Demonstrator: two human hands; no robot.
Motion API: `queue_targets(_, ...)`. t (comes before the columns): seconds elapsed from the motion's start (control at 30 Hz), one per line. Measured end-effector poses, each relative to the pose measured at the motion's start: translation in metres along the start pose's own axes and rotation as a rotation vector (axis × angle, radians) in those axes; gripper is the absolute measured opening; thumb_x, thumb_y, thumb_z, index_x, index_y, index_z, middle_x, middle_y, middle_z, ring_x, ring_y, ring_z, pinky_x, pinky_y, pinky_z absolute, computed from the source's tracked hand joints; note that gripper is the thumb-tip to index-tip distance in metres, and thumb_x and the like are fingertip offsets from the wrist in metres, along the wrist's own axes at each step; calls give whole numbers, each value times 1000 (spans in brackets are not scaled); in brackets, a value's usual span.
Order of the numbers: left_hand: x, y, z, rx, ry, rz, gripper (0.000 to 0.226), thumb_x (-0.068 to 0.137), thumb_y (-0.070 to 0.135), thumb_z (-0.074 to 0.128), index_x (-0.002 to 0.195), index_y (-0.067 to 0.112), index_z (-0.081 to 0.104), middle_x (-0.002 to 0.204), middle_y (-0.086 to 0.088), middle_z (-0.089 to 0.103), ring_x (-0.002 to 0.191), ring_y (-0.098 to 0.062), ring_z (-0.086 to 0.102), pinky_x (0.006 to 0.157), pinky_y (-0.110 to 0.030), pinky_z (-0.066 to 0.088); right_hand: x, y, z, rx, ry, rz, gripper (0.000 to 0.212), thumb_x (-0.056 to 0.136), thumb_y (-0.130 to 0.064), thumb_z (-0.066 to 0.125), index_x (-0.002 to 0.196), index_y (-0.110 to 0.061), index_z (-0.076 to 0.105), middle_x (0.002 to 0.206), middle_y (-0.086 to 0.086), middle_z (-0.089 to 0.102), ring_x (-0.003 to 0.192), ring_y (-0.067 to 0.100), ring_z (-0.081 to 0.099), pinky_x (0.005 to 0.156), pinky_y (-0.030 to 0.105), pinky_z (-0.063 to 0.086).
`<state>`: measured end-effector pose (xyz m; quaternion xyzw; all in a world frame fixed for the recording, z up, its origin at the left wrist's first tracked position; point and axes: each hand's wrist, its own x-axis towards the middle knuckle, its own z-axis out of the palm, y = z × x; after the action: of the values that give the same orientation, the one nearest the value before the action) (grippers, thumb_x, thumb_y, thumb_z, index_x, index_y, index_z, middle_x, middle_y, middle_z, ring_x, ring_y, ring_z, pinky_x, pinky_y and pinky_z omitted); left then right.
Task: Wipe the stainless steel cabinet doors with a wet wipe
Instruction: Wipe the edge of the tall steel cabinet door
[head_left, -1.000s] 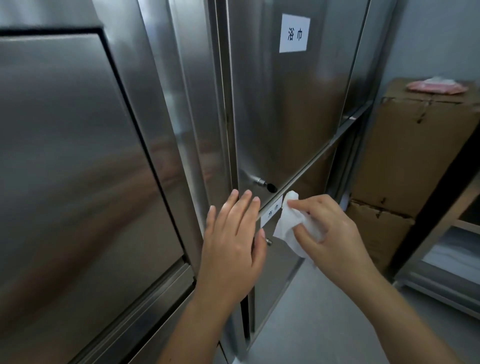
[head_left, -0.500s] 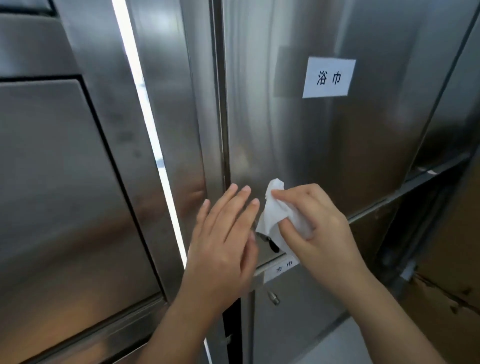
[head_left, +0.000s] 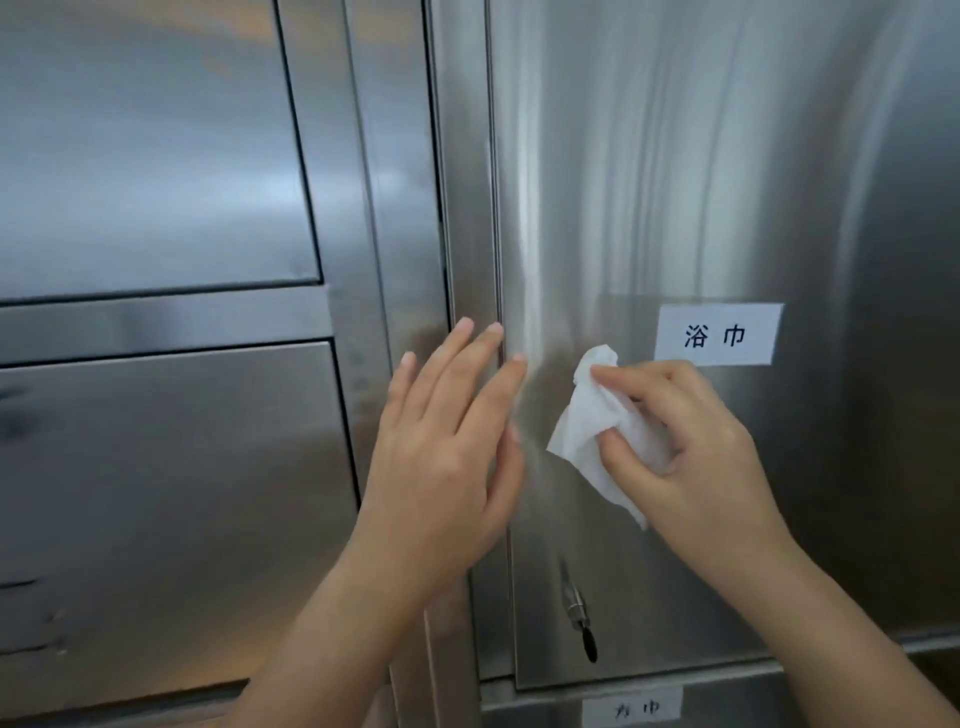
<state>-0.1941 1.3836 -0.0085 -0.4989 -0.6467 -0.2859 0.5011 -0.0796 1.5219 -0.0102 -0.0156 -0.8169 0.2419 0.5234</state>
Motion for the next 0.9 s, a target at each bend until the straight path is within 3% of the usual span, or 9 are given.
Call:
queue_targets(0.23,59,-17,-22,55,92,129,42,85,15,45,121,4,62,134,-14,54,132,-26,40,108,-47,25,53,-30,-2,26,123,-140,37,76,-15,57,113,-16,65,99,-9,54,95,-12,48,82,-1,32)
queue_targets(0.43,93,-35,-28,100,112,133,42,84,17,43,122,5,58,134,-15,53,132,-27,37,108,-46,27,96,-50,-8,-55,188,-253,35,78,-9,62,113,-11,66,96,-8,50,89,-20,43,81,-2,31)
queue_targets(0.63,129,-49,-38,140,177,91,44,80,18,40,119,6,58,135,-13,52,132,-27,37,105,-47,28,140,-67,-22,-118,195,-344,38,81,0,64,118,-10,63,98,-7,46,84,-6,42,82,-3,29)
queue_targets(0.8,158,-59,-46,302,192,188,45,78,17,39,114,2,62,131,-17,56,127,-32,46,98,-52,38,172,-68,-18,-187,216,-425,37,80,4,61,117,-5,62,97,-5,44,86,5,45,82,-3,28)
queue_targets(0.9,170,-63,-44,356,195,232,46,78,17,39,113,0,63,129,-18,57,124,-33,50,96,-53,40,193,-68,-14,-234,277,-505,35,79,2,56,113,-1,63,97,1,49,86,19,53,81,8,34)
